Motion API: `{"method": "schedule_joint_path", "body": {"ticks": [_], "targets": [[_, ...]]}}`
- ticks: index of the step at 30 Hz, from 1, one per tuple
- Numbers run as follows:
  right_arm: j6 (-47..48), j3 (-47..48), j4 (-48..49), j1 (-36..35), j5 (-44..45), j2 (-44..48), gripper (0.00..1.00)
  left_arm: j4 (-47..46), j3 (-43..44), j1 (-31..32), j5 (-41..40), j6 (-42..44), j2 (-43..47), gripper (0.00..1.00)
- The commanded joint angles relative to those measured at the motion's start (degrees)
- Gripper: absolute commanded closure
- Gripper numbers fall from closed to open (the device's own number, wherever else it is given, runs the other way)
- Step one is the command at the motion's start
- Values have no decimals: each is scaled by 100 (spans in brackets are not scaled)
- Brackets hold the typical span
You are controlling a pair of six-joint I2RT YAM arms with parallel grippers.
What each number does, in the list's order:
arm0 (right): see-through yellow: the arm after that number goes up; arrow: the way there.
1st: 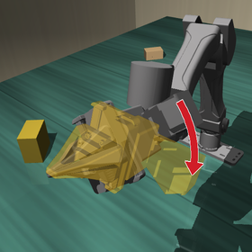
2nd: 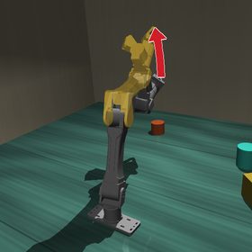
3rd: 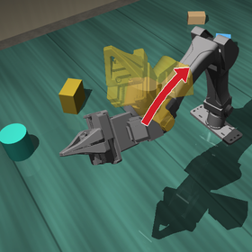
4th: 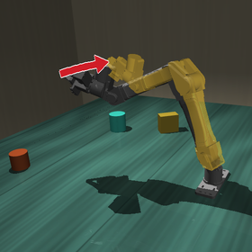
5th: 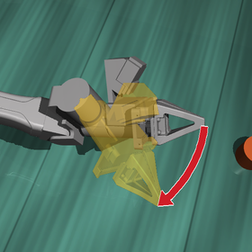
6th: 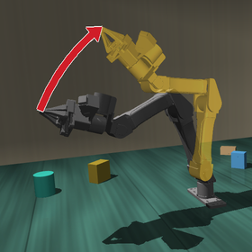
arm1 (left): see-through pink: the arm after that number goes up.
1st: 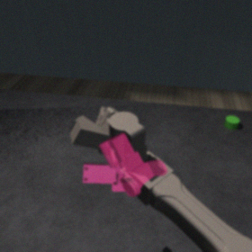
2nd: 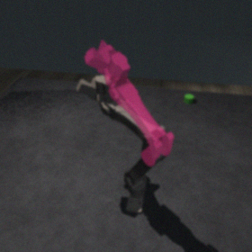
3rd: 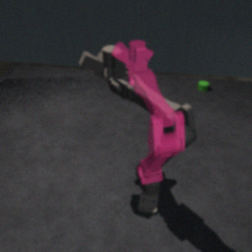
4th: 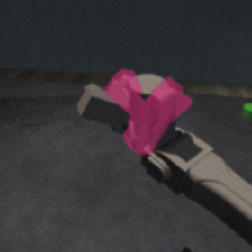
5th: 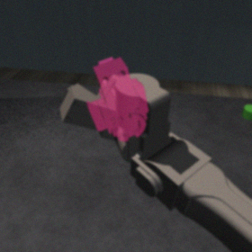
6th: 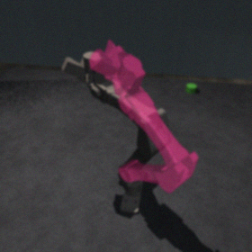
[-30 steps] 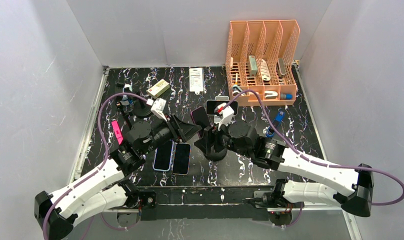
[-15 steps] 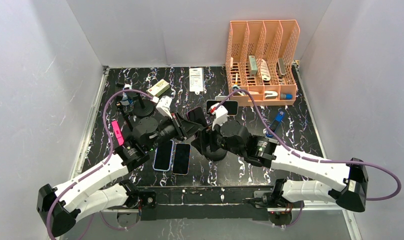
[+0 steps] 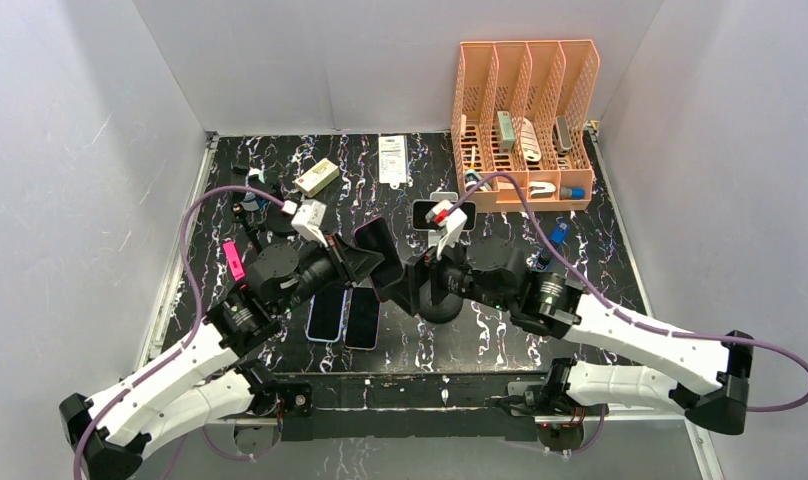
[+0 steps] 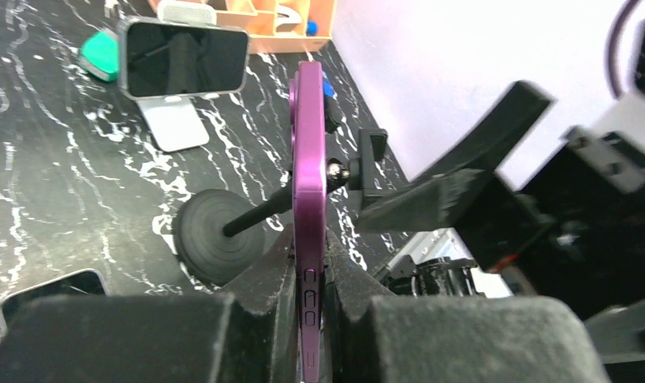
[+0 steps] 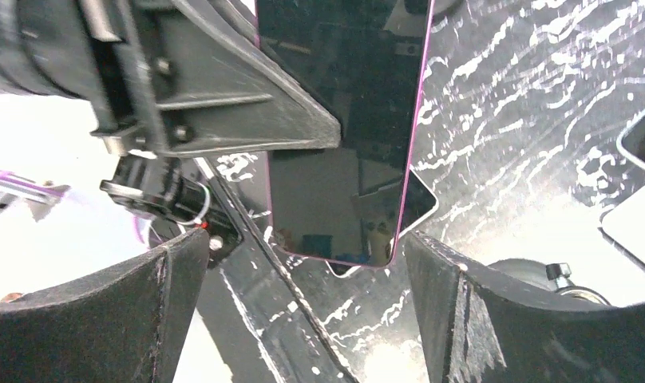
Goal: Remove the phone from the phone stand
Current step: Remove the phone from the phone stand, then place the phone at the center of the board.
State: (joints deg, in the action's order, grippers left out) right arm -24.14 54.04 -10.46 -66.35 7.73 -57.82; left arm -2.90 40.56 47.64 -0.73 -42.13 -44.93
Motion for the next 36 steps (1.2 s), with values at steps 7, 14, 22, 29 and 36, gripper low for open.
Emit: {"method": "schedule_joint_path", "body": {"ticks": [7,14,22,29,36], "targets": [[161,416,-397,-10,-138,794,1,751,-17,-17,-683,458,655,100],[173,60,-510,-10,552,1654,1,1379,137,-17,-462,693,546,100],[-56,-566,-833,-5,1471,2441,2,1960,287,-13,224,885,-187,100],[-508,-522,-1341,-10,2001,2093,6,1712,102,-13,912,1008,-873,100],[-495,-638,-1219,-10,1936,2115,6,1435,69,-9,1174,943,-1775,100]]}}
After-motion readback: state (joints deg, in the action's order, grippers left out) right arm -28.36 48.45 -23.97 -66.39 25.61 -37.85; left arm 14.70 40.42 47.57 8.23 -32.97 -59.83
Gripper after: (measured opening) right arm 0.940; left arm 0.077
